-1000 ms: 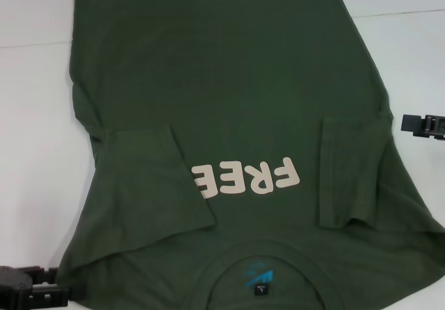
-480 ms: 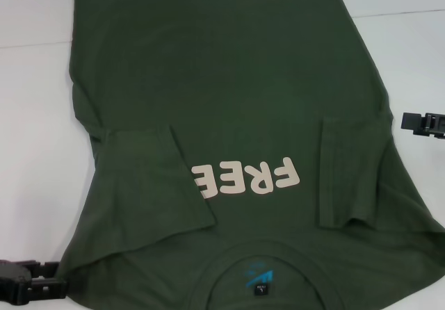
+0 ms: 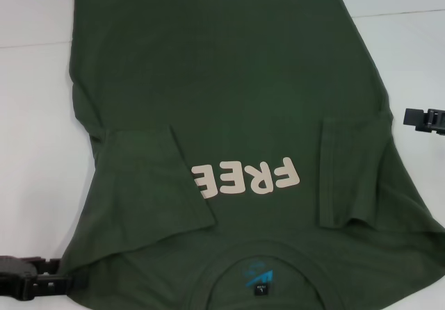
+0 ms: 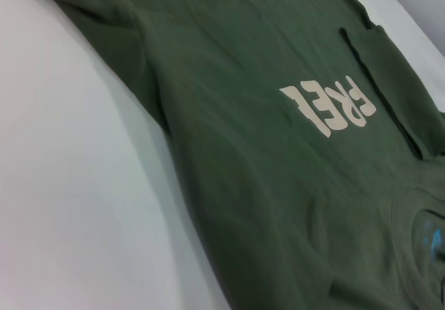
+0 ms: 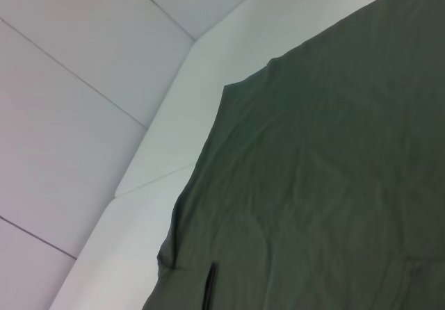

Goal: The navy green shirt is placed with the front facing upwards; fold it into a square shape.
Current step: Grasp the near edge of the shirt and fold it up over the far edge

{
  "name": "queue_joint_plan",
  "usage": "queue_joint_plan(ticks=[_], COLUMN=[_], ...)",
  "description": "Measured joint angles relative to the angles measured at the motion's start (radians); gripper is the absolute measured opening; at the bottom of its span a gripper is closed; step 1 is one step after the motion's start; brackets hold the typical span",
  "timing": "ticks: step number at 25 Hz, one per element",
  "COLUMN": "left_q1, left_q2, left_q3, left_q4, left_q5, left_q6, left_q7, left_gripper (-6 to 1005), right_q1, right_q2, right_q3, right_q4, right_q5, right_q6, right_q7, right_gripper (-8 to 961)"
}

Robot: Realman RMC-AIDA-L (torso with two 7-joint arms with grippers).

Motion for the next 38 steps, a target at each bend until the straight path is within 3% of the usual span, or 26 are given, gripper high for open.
queue_joint_plan(ticks=[15,31,38], left_q1=[-0.009,-0.015,-0.018], left_q2=[0.008,0.01,0.01], left_q3=[-0.001,-0.001,-0.001], left_q4=[-0.013,-0.013,-0.013], left_q5=[0.016,0.025,0.025], left_q6=[-0.02,-0.016,-0.013], left_q7=[-0.019,-0.024,-0.021], left_gripper=[719,73,75], right_q1=[0.0,0.0,-0.001], right_q2=[0.002,0.003,0.003], right_q3=[0.006,0.008,0.008], right_q4=[0.004,0.003,0.004], right_q5=[0.0,0.001,-0.003], right_q6=[-0.001,-0.004,-0.002], right_q7=[0.0,-0.002,-0.002], right_gripper=[884,882,883])
